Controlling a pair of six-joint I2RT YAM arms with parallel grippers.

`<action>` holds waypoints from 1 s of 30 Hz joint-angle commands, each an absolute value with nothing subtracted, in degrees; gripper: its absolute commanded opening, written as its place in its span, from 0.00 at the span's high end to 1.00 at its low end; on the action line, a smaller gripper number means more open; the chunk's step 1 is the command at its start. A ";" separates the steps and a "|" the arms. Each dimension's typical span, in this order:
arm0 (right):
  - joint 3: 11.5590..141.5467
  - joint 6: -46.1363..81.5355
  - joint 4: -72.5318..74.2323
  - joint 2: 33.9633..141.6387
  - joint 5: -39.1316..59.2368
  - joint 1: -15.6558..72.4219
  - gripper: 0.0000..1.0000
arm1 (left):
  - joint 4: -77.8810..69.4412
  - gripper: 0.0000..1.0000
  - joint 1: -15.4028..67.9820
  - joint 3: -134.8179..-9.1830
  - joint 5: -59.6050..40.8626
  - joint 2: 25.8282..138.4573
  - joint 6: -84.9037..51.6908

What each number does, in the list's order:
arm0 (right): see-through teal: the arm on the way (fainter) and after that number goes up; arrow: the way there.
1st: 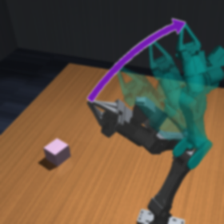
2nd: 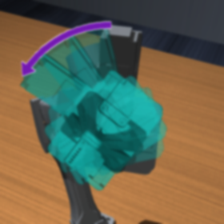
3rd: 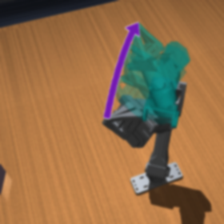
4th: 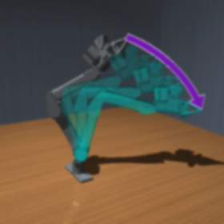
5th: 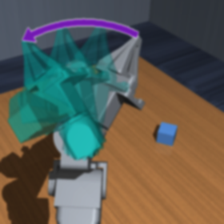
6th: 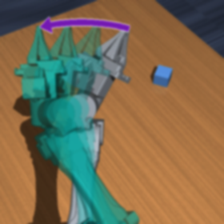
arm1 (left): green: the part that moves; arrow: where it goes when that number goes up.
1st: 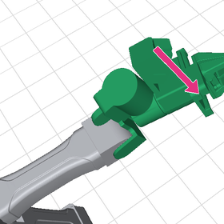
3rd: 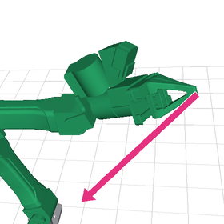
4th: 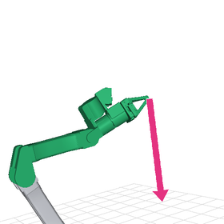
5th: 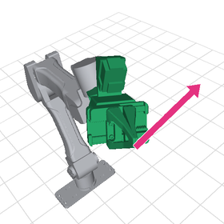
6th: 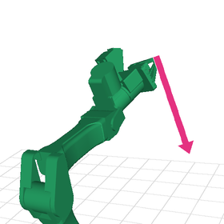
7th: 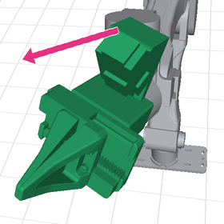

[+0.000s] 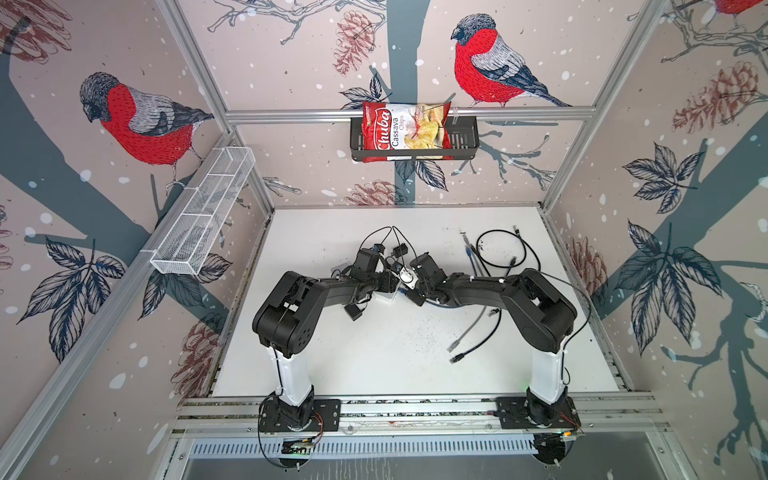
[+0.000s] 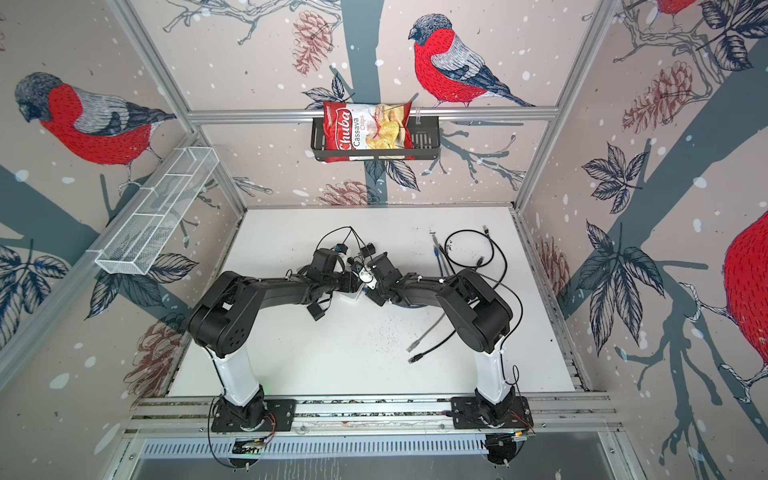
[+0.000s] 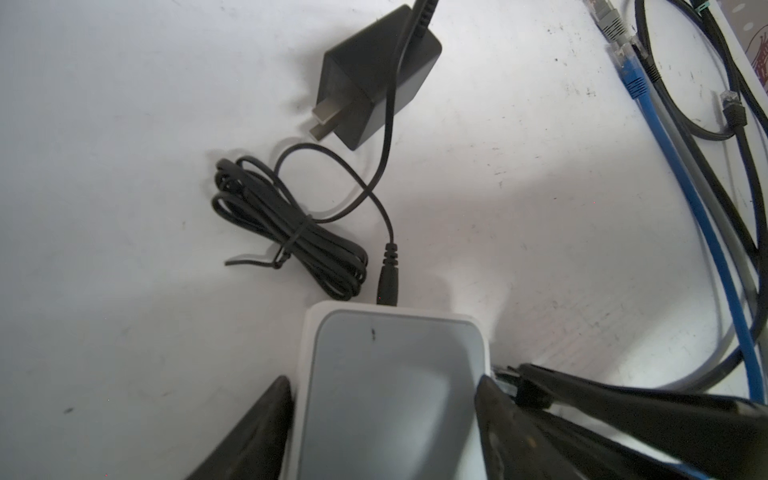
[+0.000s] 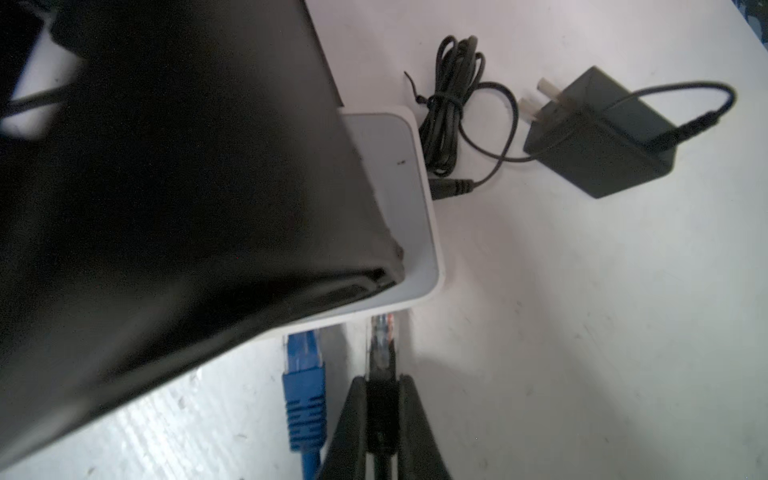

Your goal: Insert the plug into the switch port

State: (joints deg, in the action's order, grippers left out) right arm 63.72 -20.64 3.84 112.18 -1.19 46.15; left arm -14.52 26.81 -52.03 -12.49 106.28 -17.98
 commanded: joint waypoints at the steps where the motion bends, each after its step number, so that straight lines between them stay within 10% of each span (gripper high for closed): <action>1: 63.80 -22.45 8.22 112.09 2.43 46.33 0.97 | -12.43 0.31 26.89 -51.59 -15.60 106.88 -18.40; 30: 55.96 -28.15 23.56 110.57 3.70 45.26 0.97 | -12.54 0.23 26.24 -50.37 -20.77 105.26 -14.25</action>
